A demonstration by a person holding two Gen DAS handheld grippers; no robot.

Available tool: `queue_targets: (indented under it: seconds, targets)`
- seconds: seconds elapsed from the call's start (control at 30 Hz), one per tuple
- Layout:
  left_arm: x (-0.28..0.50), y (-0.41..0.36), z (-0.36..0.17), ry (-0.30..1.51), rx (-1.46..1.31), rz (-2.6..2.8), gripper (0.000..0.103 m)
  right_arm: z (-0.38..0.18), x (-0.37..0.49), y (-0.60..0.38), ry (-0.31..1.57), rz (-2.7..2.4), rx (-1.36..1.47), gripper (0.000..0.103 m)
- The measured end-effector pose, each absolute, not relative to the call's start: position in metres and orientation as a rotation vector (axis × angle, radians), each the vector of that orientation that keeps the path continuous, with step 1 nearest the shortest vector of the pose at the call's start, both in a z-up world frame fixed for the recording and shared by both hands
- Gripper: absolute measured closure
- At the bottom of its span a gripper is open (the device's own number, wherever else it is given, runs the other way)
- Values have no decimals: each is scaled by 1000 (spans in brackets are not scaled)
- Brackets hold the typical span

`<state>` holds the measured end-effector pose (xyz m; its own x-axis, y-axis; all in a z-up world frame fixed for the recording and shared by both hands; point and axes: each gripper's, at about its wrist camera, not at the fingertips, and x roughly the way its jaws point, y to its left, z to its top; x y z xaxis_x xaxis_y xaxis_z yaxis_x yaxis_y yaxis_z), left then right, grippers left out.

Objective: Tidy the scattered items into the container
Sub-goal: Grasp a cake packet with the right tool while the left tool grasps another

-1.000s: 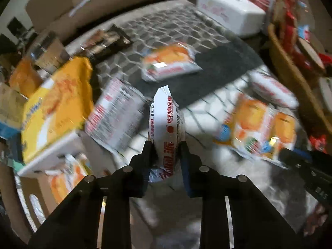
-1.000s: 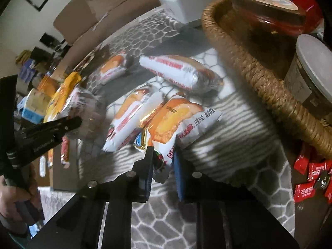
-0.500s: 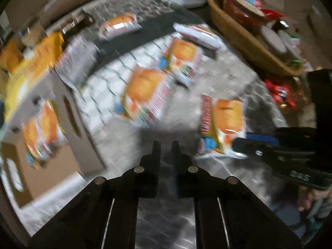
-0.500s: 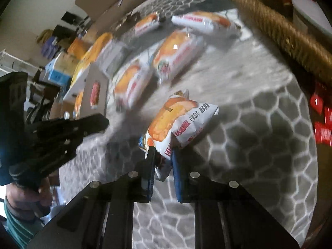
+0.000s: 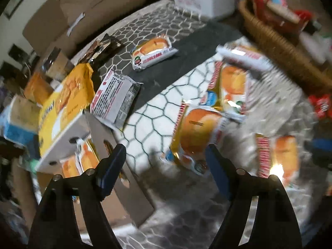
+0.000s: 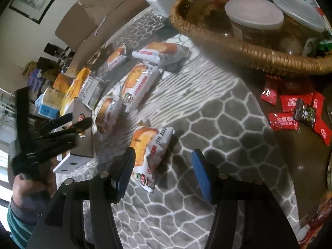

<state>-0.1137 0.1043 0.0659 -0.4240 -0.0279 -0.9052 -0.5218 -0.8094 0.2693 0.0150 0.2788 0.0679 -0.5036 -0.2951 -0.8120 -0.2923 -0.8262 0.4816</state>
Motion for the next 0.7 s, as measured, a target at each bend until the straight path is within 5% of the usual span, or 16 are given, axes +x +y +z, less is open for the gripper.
queue_targets:
  seconds: [0.2, 0.5, 0.7]
  targets:
    - [-127, 93, 65, 533, -1511, 2316, 27, 62, 3, 282, -913, -2537, 1558, 44]
    - [-134, 98, 47, 719, -1586, 2330, 26, 48, -5, 256, -637, -2578, 1703, 44]
    - [-130, 97, 58, 703, -1552, 2327, 28, 62, 4, 266, -768, -2608, 1580, 44]
